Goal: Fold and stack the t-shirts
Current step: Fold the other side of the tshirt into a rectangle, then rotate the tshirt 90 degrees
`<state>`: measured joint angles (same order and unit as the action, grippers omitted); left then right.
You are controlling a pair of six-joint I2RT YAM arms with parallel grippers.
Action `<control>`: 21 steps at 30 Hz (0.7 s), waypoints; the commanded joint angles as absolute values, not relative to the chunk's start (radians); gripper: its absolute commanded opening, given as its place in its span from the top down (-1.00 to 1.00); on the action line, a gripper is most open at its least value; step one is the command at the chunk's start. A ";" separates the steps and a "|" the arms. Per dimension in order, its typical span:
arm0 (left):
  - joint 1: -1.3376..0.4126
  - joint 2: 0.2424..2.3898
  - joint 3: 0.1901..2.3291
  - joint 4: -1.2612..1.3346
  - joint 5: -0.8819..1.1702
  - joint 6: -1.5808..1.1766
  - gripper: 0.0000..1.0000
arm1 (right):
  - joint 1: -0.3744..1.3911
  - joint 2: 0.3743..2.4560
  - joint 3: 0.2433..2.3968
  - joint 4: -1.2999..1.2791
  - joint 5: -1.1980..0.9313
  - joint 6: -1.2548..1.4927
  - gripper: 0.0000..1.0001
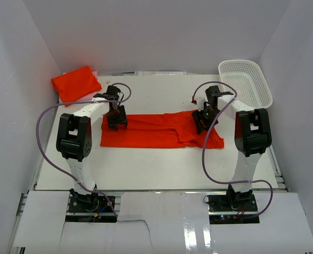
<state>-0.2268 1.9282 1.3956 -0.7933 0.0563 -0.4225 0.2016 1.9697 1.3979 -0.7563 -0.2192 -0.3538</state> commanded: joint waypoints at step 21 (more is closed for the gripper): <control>-0.227 1.802 1.358 -0.617 -0.262 -0.376 -0.18 | 0.207 2.074 1.624 -0.828 -0.190 -0.348 -0.31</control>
